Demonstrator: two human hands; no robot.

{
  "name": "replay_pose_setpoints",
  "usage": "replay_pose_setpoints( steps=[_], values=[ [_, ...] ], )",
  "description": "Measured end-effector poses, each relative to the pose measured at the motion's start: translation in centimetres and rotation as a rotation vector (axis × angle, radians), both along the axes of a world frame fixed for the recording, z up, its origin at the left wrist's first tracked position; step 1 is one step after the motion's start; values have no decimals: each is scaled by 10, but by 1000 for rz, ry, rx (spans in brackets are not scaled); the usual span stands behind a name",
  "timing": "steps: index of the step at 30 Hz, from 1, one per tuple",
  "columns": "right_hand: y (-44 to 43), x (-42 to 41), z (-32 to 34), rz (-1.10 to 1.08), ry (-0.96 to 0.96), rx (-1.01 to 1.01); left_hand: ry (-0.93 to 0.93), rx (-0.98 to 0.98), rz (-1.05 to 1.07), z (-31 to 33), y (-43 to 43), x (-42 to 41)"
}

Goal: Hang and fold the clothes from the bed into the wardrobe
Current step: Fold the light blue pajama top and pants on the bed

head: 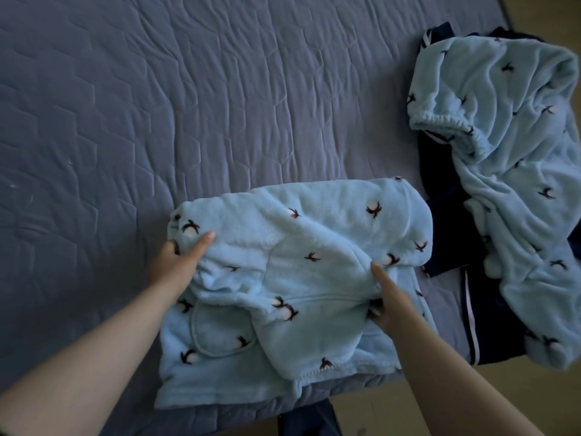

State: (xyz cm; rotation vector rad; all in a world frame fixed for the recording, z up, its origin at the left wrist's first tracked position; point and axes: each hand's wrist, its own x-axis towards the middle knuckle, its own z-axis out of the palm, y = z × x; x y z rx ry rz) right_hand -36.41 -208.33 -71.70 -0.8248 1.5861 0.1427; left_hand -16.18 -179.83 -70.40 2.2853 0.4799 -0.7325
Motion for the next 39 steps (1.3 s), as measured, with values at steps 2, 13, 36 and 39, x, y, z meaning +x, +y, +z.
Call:
replay_pose_setpoints(
  steps=[2, 13, 36, 39],
  values=[
    [18, -2, 0, 55, -82, 67, 32, -69, 34, -2, 4, 6],
    [46, -19, 6, 306, 122, -39, 73, 90, -108, -12, 10, -6],
    [77, 54, 14, 1088, -154, -923, 63, -389, 166, -12, -14, 21],
    [87, 55, 6, 1152, -111, -892, -292, -313, 0, -3, -8, 32]
  ],
)
